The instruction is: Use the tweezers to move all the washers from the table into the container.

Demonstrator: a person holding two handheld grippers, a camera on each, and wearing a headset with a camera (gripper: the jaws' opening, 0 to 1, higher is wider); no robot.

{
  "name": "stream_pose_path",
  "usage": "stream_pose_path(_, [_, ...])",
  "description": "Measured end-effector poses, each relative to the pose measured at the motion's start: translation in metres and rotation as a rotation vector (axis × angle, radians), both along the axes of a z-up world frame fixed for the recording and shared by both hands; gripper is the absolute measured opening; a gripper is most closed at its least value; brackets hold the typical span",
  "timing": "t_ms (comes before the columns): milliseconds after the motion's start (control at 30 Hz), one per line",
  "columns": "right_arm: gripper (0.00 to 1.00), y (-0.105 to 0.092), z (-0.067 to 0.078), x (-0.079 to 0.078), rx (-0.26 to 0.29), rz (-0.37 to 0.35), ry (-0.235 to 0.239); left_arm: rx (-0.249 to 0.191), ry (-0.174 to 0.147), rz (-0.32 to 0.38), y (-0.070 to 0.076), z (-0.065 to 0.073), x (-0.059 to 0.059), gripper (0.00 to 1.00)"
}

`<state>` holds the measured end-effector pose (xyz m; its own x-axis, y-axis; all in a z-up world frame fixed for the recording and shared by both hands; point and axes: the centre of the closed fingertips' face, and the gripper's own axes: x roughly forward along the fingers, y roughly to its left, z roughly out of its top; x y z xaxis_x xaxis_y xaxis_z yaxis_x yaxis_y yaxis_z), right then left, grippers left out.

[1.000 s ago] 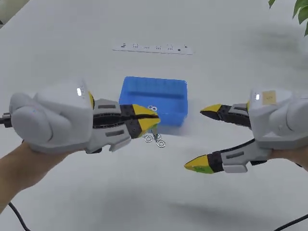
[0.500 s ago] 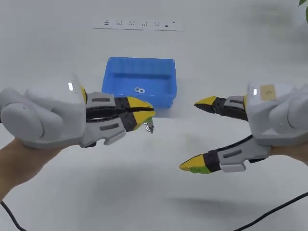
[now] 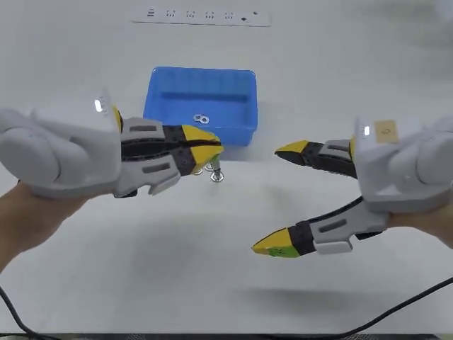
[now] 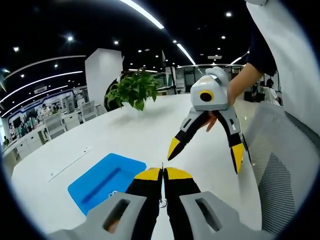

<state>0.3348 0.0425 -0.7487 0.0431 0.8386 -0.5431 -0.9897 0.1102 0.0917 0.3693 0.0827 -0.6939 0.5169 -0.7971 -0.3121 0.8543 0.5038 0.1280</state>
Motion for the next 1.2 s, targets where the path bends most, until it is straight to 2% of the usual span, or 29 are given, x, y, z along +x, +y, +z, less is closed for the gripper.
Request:
stream_pose_path(167, [0.87,0.001,-0.002,0.001,0.006,-0.002,0.017,0.006,0.006,-0.005,0.000,-0.003,0.001,0.05])
stream_pose_path(200, [0.87,0.001,-0.002,0.000,0.009,-0.002,0.025,-0.009,0.015,-0.004,0.000,-0.003,0.001,0.05])
stream_pose_path(267, [0.87,0.002,-0.003,-0.001,0.010,0.001,0.030,0.000,0.014,-0.008,0.001,-0.004,0.002,0.05])
stream_pose_path(300, [0.87,0.001,-0.005,-0.002,0.005,0.004,0.034,-0.013,0.019,-0.009,0.000,-0.003,0.002,0.05])
stream_pose_path(500, [0.86,0.002,-0.007,-0.005,0.005,0.005,0.046,-0.017,0.042,-0.001,0.001,-0.005,0.003,0.05])
stream_pose_path(633, [0.83,0.009,-0.007,0.000,0.006,0.003,0.039,0.009,0.055,-0.030,-0.003,-0.005,0.001,0.05])
stream_pose_path(700, [0.80,0.013,-0.008,0.004,0.006,0.000,0.035,0.035,0.047,-0.048,-0.006,-0.006,0.000,0.05])
stream_pose_path(767, [0.77,0.021,-0.007,0.008,0.015,0.001,0.040,0.041,0.055,-0.061,-0.008,-0.007,-0.002,0.05])
stream_pose_path(933, [0.63,0.038,-0.011,0.017,0.012,0.021,0.046,0.029,0.082,-0.067,-0.007,-0.008,-0.004,0.05])
stream_pose_path(967, [0.61,0.041,-0.011,0.019,0.010,0.028,0.043,0.012,0.099,-0.064,-0.005,-0.009,-0.004,0.05])
stream_pose_path(1067, [0.51,0.050,-0.012,0.024,0.014,0.042,0.039,0.003,0.108,-0.049,0.001,-0.010,0.000,0.05])
stream_pose_path(1200, [0.40,0.058,-0.017,0.031,0.003,0.064,0.024,0.004,0.116,-0.056,-0.002,-0.010,-0.001,0.05])
